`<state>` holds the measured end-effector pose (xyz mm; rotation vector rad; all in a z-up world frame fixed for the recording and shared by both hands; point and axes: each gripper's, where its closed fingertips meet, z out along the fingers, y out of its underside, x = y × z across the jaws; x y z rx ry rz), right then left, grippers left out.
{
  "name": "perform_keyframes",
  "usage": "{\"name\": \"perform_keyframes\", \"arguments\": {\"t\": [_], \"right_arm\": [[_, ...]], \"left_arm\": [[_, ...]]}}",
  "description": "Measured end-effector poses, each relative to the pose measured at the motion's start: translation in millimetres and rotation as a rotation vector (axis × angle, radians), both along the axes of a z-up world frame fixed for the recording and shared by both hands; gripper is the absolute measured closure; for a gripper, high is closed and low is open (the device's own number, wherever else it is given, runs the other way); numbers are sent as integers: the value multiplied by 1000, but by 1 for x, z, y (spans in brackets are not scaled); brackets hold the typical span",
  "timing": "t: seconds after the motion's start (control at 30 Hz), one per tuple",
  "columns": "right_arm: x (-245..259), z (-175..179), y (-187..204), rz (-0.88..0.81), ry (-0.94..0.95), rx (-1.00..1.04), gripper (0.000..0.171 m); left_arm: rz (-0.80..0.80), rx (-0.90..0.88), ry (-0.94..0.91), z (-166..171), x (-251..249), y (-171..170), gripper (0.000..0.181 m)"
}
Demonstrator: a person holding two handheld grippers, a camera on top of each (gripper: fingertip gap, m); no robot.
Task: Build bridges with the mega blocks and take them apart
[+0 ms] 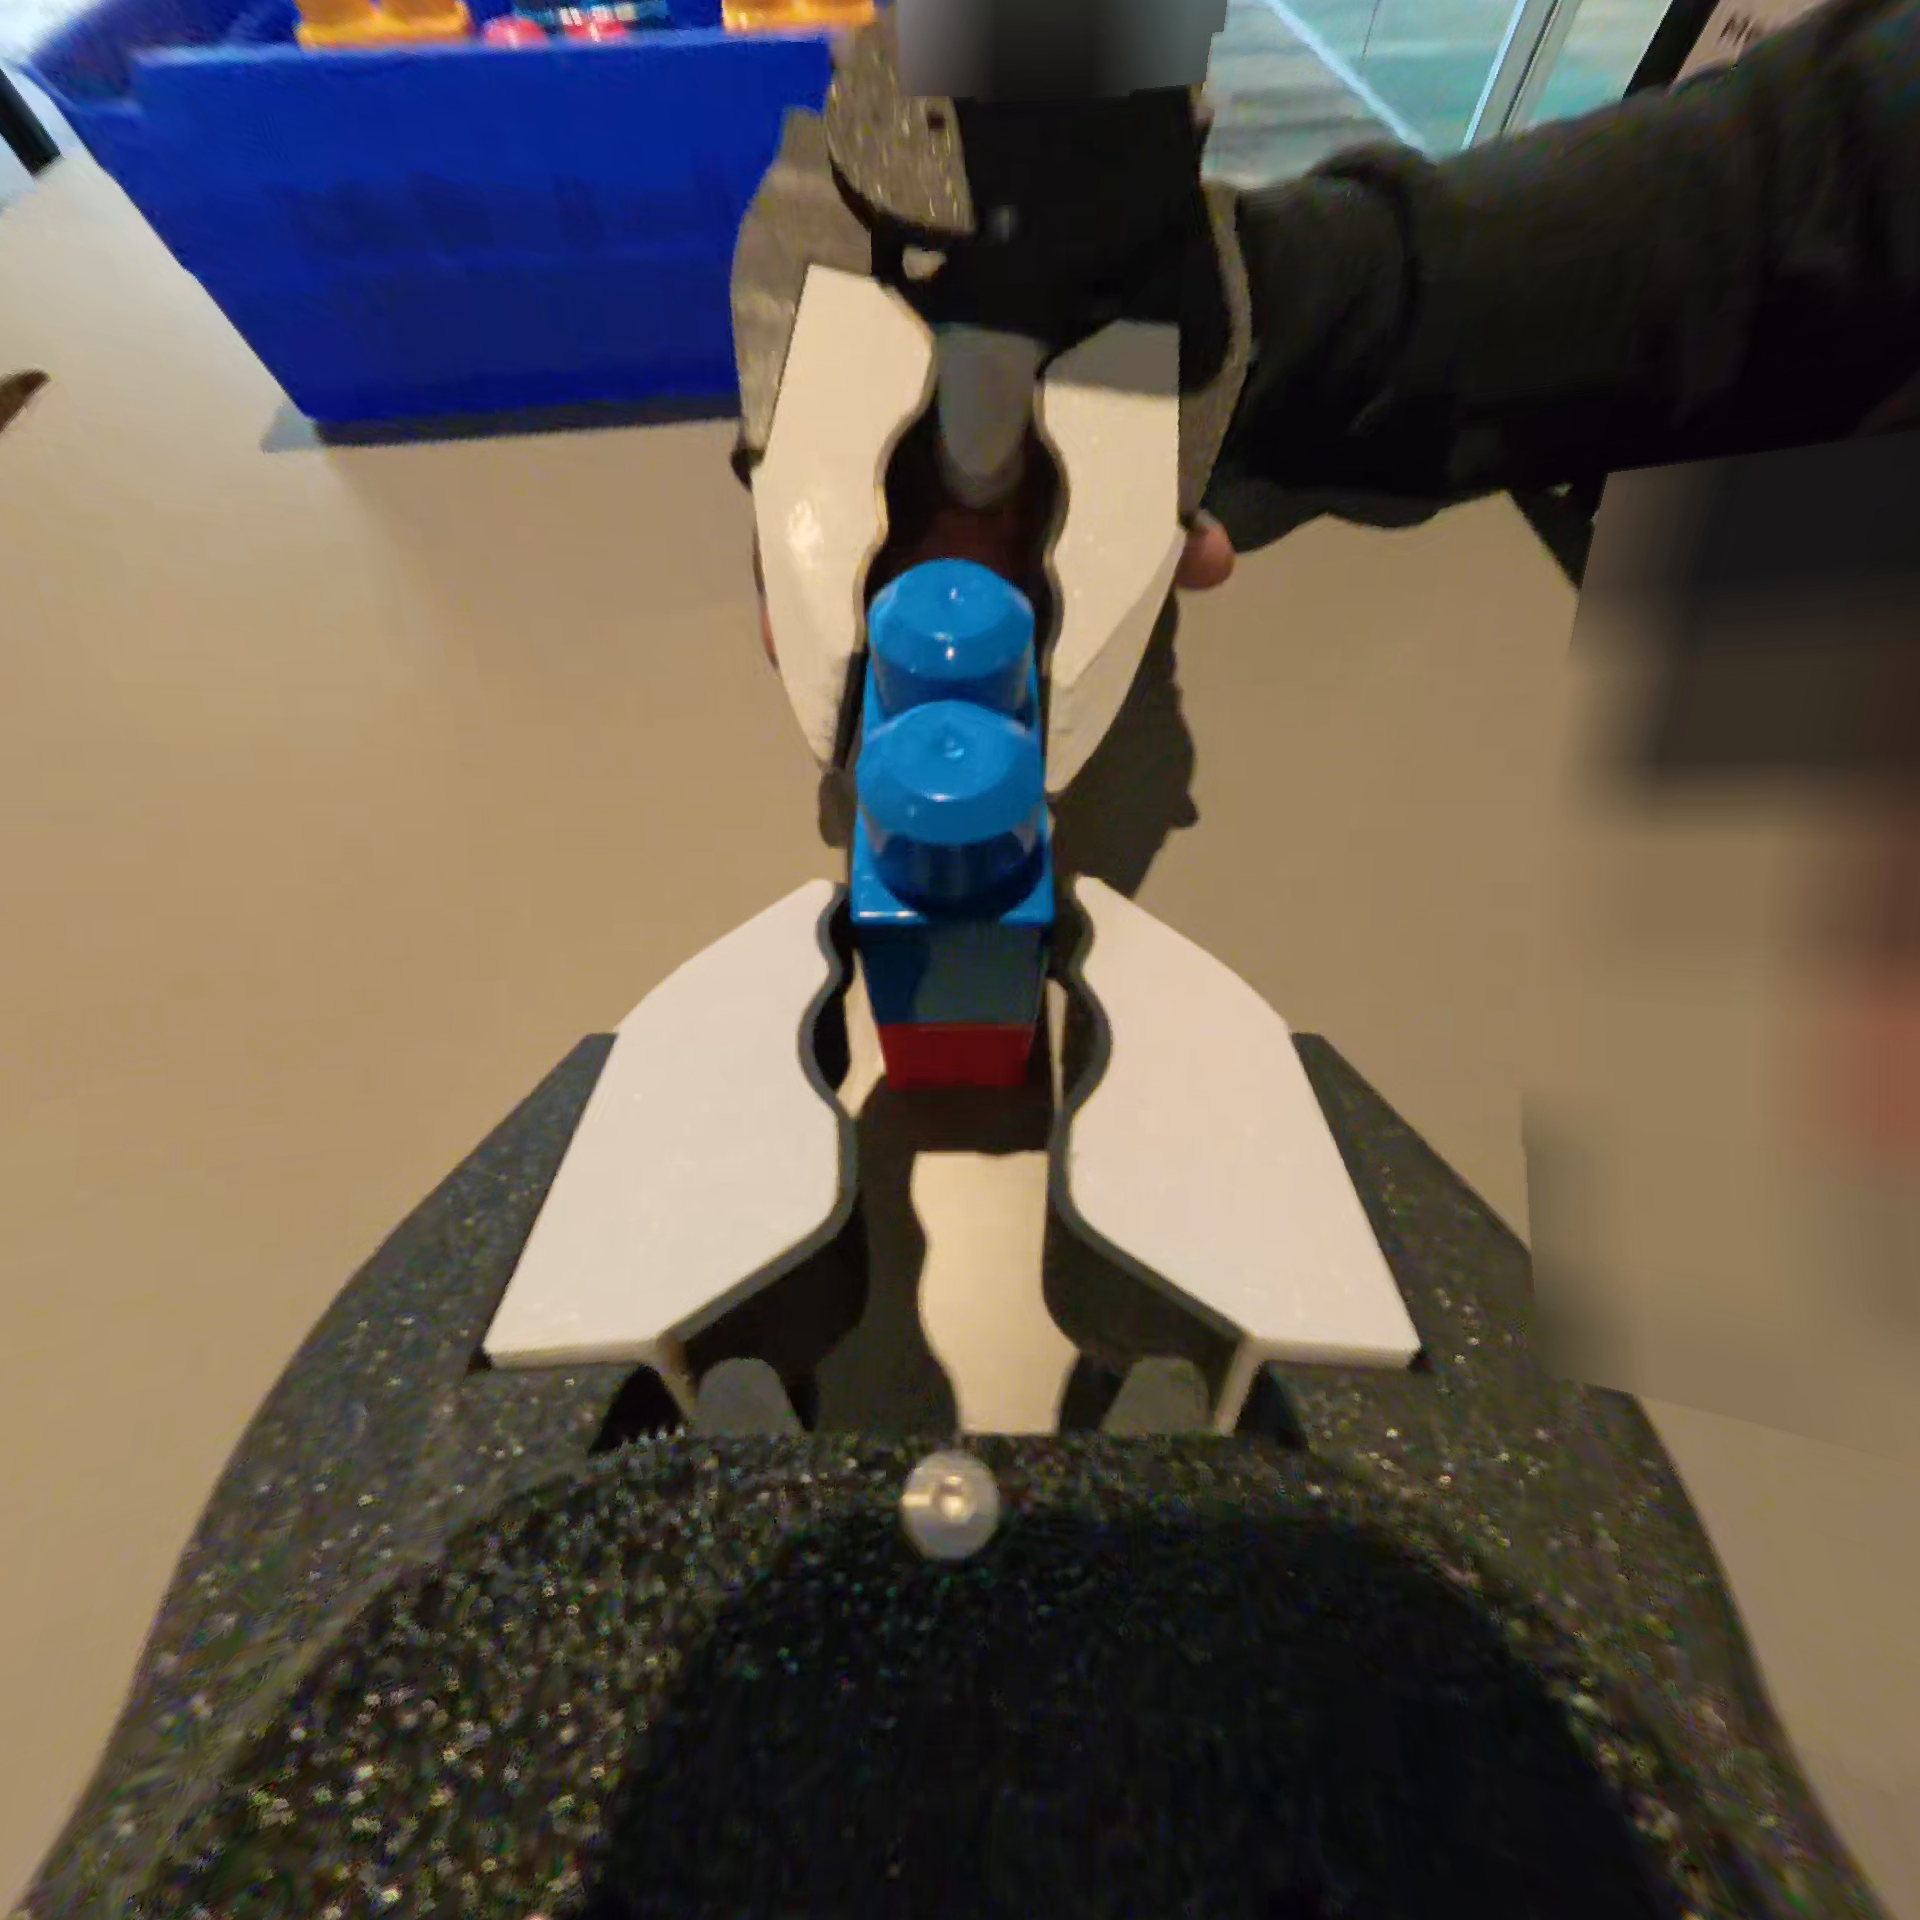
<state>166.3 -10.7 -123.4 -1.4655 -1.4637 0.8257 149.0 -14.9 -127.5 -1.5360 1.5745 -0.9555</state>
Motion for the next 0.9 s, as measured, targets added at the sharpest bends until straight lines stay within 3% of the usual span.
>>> {"name": "perform_keyframes", "arguments": {"t": [0.9], "right_arm": [[0,-1,1,-2,32,-61,135]], "left_arm": [[39,5,13,-3,1,2,146]]}}
